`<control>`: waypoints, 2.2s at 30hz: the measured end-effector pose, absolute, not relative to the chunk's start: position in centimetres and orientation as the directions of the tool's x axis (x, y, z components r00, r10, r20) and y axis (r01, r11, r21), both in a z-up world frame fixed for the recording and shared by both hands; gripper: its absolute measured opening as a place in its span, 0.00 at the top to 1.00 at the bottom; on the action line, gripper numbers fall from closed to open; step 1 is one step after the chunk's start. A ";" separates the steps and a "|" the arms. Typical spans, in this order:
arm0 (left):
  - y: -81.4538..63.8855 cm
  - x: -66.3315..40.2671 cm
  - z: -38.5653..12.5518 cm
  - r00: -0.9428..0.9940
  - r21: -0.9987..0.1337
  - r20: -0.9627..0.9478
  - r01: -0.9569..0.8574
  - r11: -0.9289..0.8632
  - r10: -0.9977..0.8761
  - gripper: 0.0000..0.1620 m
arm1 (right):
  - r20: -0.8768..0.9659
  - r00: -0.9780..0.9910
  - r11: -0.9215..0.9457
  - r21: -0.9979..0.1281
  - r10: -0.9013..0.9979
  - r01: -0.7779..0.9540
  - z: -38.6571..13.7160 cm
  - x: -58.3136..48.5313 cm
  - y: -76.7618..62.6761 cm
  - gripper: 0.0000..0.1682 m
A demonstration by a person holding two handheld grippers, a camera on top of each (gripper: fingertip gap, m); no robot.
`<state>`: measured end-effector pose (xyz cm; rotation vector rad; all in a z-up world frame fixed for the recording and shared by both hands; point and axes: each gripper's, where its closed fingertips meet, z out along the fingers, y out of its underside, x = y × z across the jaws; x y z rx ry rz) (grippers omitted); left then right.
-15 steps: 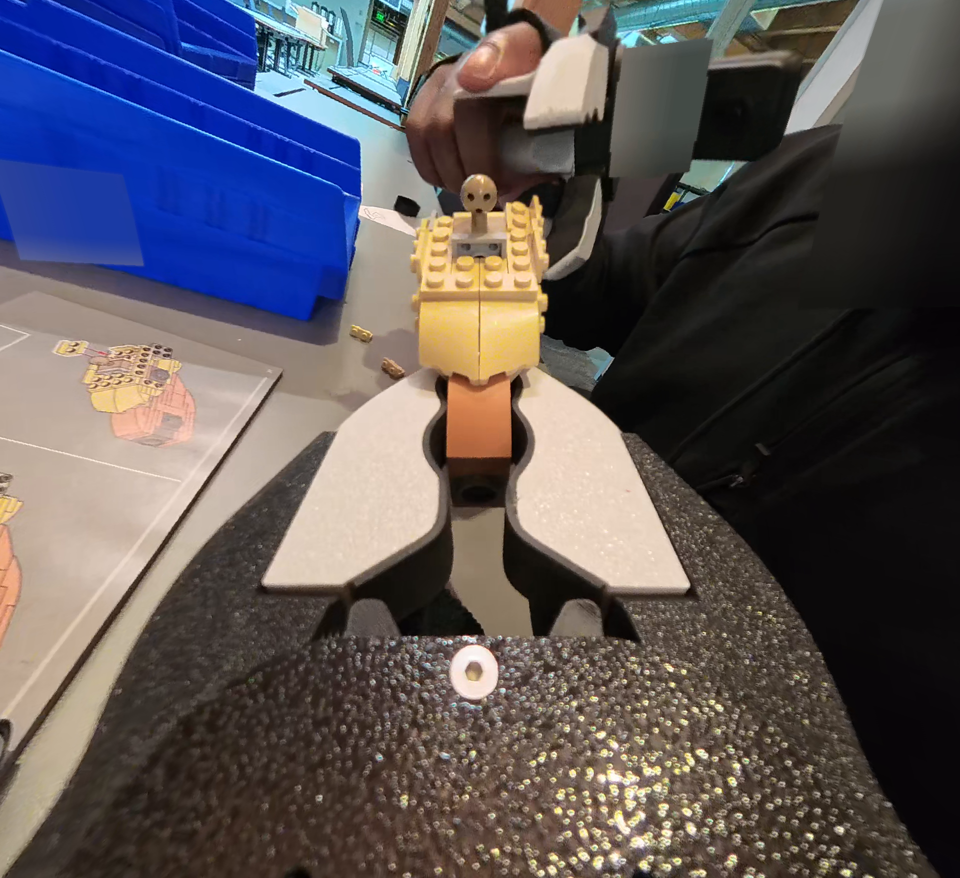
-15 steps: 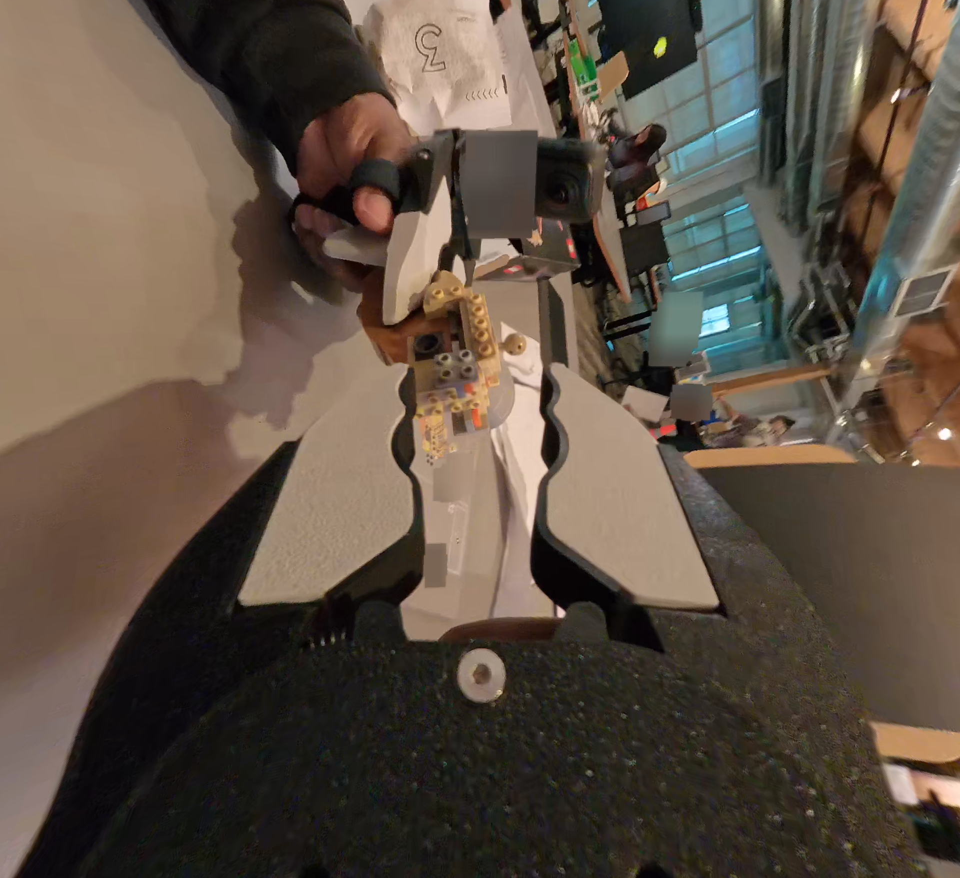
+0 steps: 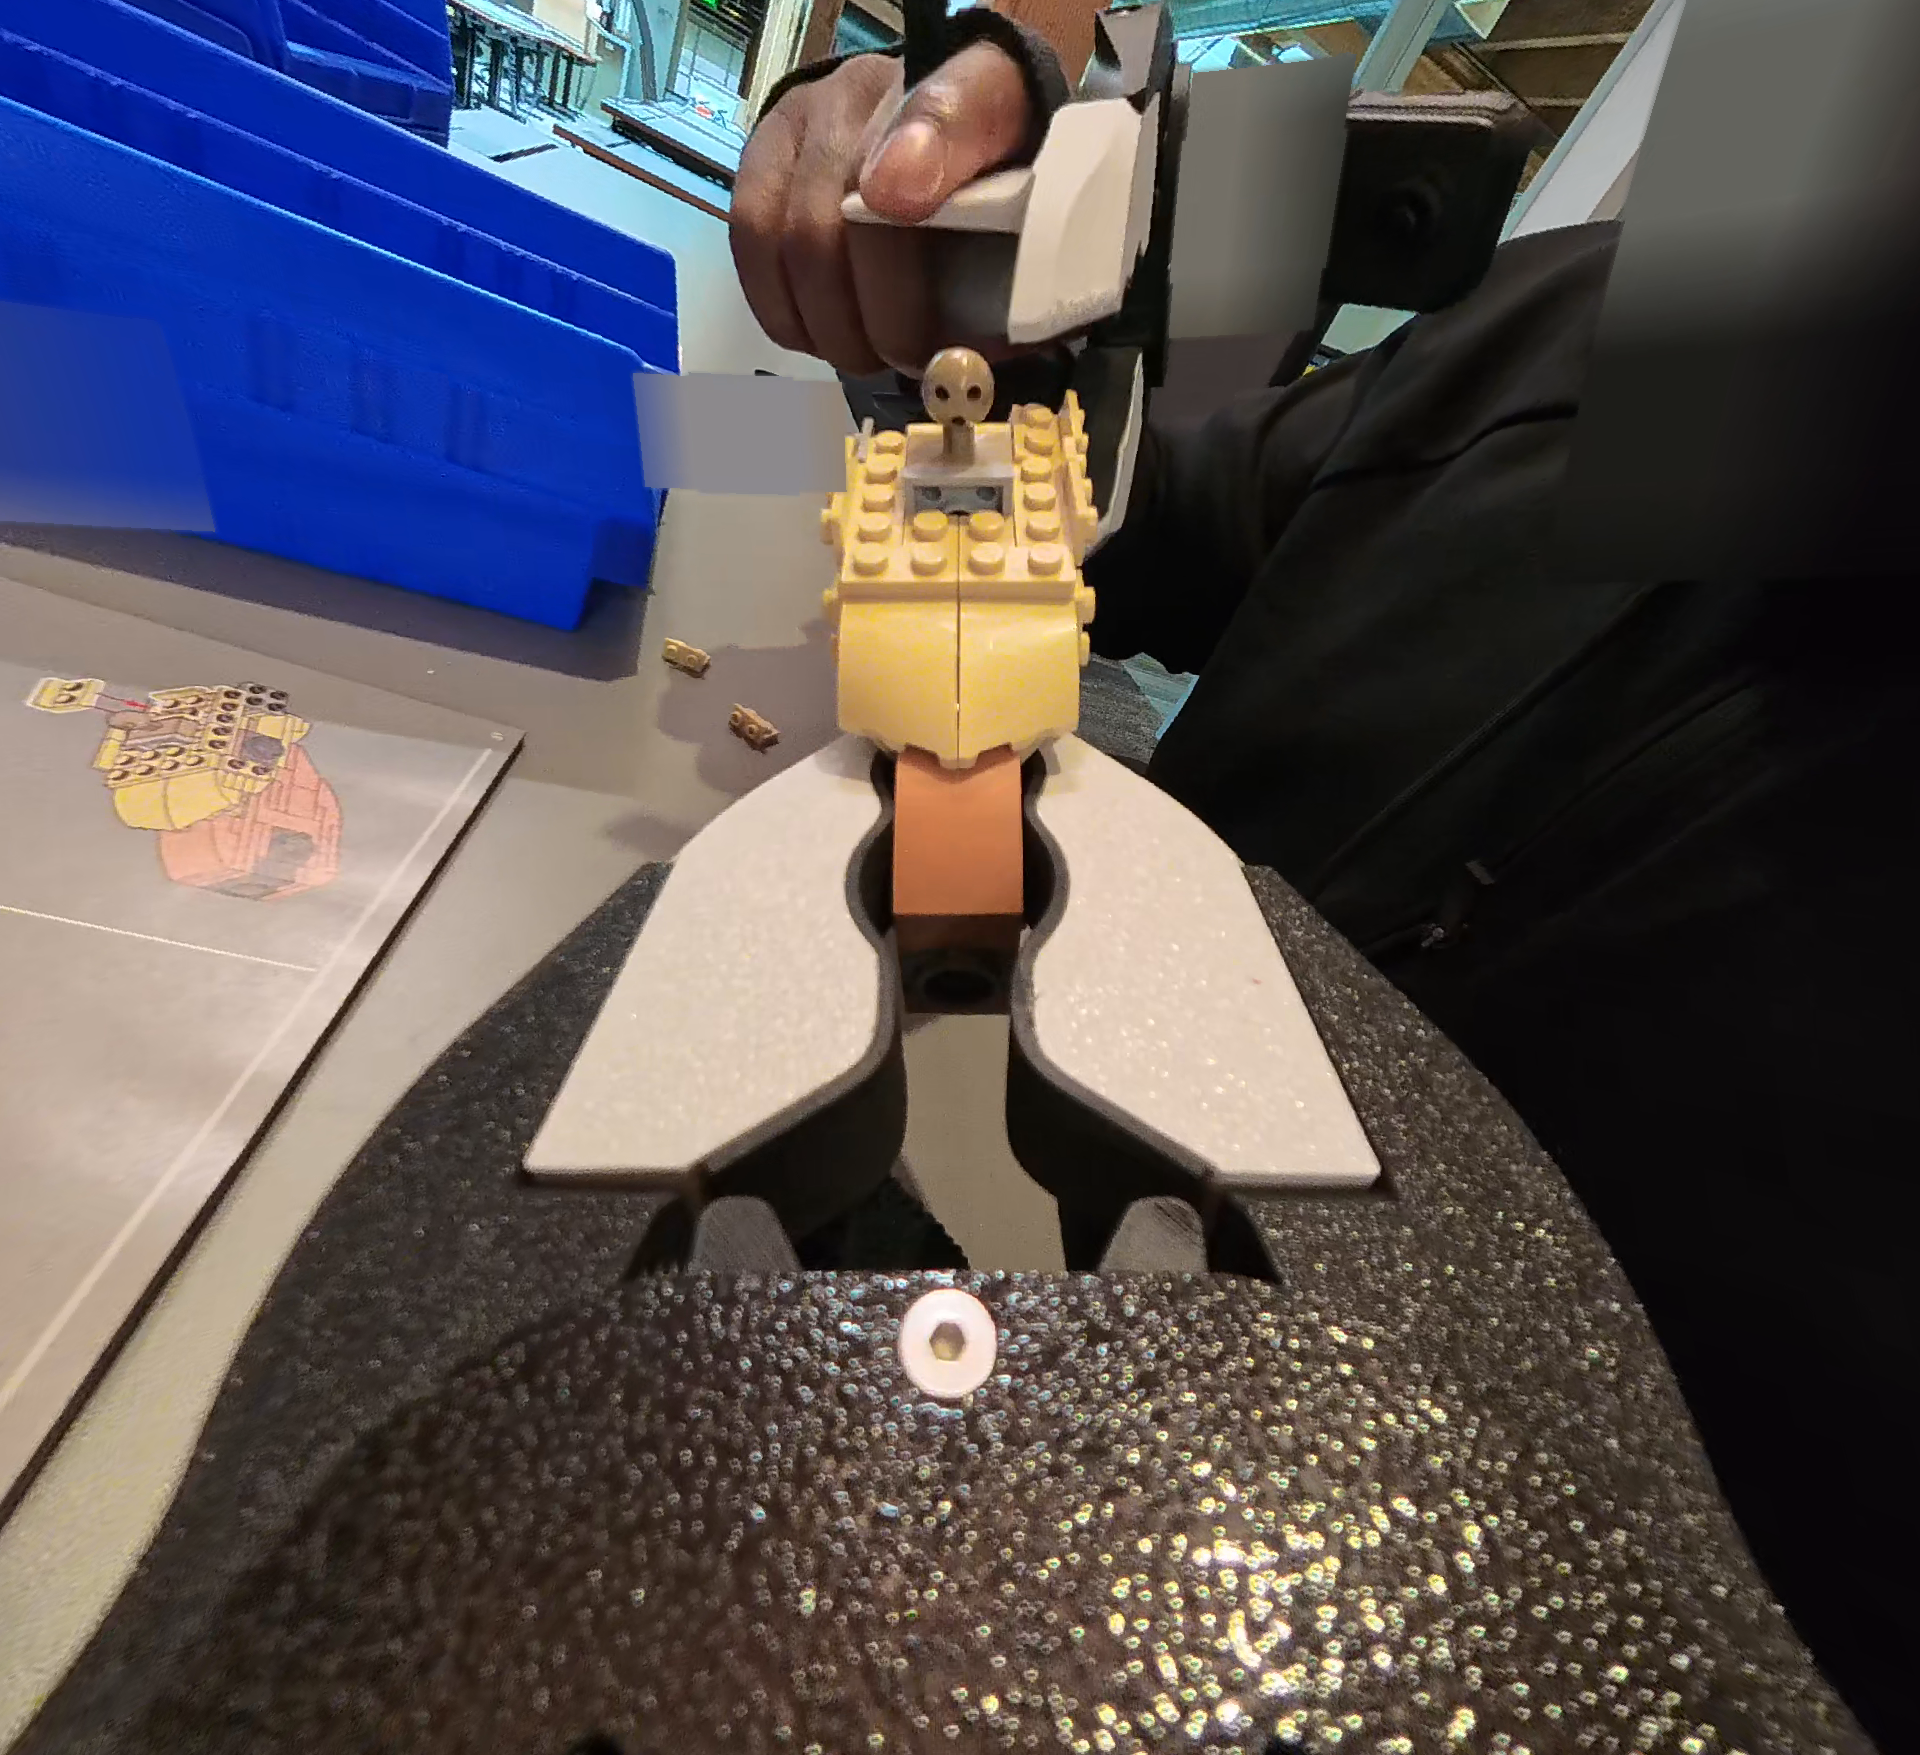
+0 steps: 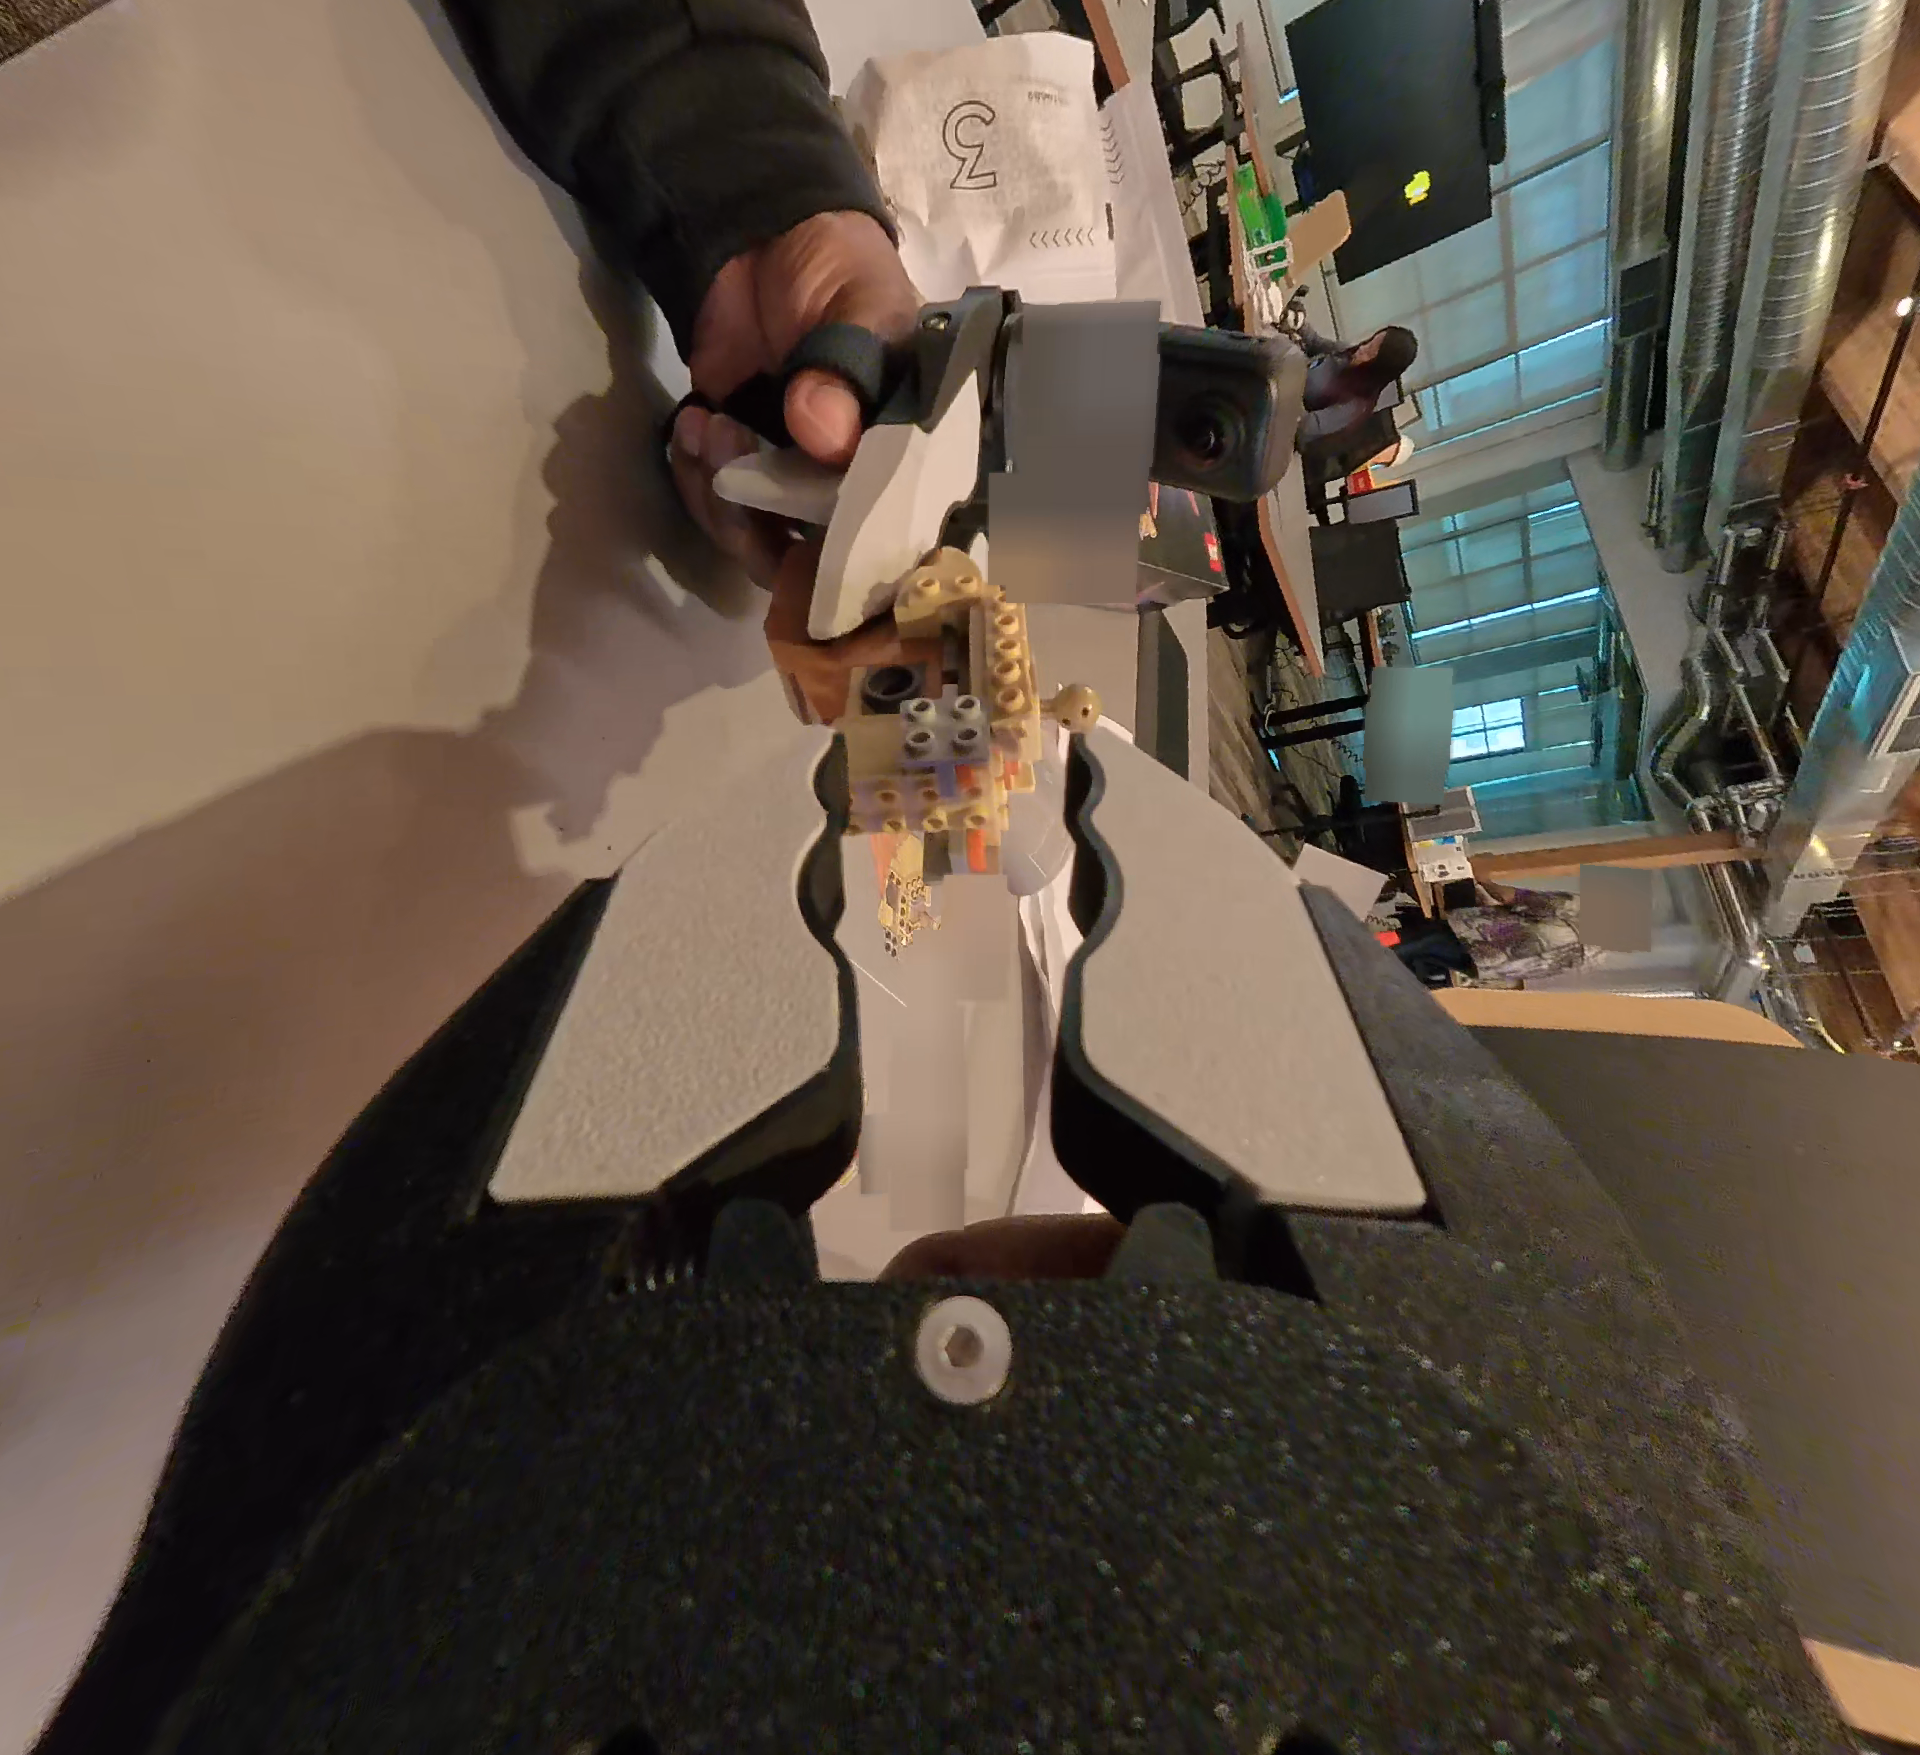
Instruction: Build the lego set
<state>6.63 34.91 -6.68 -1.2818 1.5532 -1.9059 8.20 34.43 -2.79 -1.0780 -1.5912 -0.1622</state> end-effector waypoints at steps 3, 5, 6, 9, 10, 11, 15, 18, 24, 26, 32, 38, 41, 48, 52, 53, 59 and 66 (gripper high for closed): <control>35.0 6.6 -6.6 -0.520 -0.908 0.419 -0.252 -0.334 -0.745 0.89 | 0.834 0.079 0.574 -0.442 0.547 0.690 -2.6 8.1 34.4 0.77; 35.0 6.6 -6.7 -0.521 -0.907 0.420 -0.255 -0.335 -0.743 0.89 | 0.829 0.087 0.573 -0.453 0.552 0.683 -2.5 8.1 34.5 0.78; 34.9 6.6 -6.7 -0.522 -0.907 0.421 -0.257 -0.334 -0.742 0.89 | 0.828 0.090 0.574 -0.457 0.554 0.679 -2.4 8.1 34.5 0.78; 34.8 6.6 -6.7 -0.525 -0.907 0.421 -0.260 -0.331 -0.740 0.89 | 0.822 0.087 0.579 -0.467 0.564 0.668 -2.5 8.1 34.4 0.78; 34.8 6.6 -6.7 -0.526 -0.907 0.420 -0.261 -0.330 -0.739 0.89 | 0.820 0.083 0.582 -0.469 0.566 0.664 -2.5 8.1 34.3 0.79; 34.8 6.6 -6.7 -0.526 -0.907 0.420 -0.262 -0.329 -0.739 0.89 | 0.819 0.080 0.587 -0.470 0.568 0.659 -2.5 8.0 34.2 0.79; 34.6 6.6 -6.8 -0.532 -0.909 0.416 -0.266 -0.321 -0.737 0.89 | 0.815 0.058 0.599 -0.469 0.576 0.649 -2.7 7.9 33.9 0.79; 34.5 6.6 -6.8 -0.536 -0.909 0.415 -0.268 -0.318 -0.735 0.89 | 0.812 0.033 0.609 -0.463 0.583 0.644 -2.8 7.8 33.8 0.79; 34.4 6.5 -6.8 -0.545 -0.910 0.414 -0.271 -0.314 -0.729 0.89 | 0.820 0.009 0.619 -0.439 0.572 0.651 -2.9 7.9 33.8 0.79; 34.3 6.5 -6.8 -0.547 -0.910 0.415 -0.272 -0.314 -0.727 0.89 | 0.822 0.004 0.623 -0.435 0.570 0.650 -2.9 7.8 33.8 0.80; 34.2 6.4 -6.8 -0.553 -0.909 0.416 -0.274 -0.313 -0.722 0.89 | 0.829 -0.015 0.629 -0.413 0.560 0.658 -3.1 7.8 33.9 0.83; 34.1 6.4 -6.7 -0.557 -0.911 0.413 -0.272 -0.311 -0.721 0.89 | 0.840 -0.025 0.639 -0.394 0.543 0.660 -3.1 7.7 33.9 0.86; 34.1 6.3 -6.8 -0.558 -0.912 0.410 -0.273 -0.307 -0.721 0.89 | 0.846 -0.037 0.646 -0.377 0.532 0.664 -3.1 7.7 33.8 0.86; 33.8 6.3 -6.8 -0.564 -0.914 0.405 -0.277 -0.297 -0.720 0.89 | 0.853 -0.074 0.657 -0.340 0.516 0.673 -3.1 7.7 33.6 0.86; 33.7 6.3 -6.9 -0.565 -0.915 0.402 -0.284 -0.287 -0.721 0.89 | 0.847 -0.091 0.655 -0.333 0.524 0.678 -3.2 7.7 33.5 0.86; 33.6 6.3 -7.0 -0.566 -0.915 0.400 -0.286 -0.283 -0.721 0.89 | 0.845 -0.094 0.656 -0.333 0.526 0.678 -3.2 7.7 33.4 0.86; 33.3 6.3 -7.2 -0.572 -0.919 0.389 -0.296 -0.260 -0.723 0.89 | 0.832 -0.120 0.656 -0.329 0.541 0.679 -3.3 7.7 33.1 0.86; 33.0 6.3 -7.4 -0.578 -0.922 0.377 -0.305 -0.238 -0.723 0.89 | 0.824 -0.128 0.658 -0.335 0.552 0.675 -3.4 7.6 32.8 0.86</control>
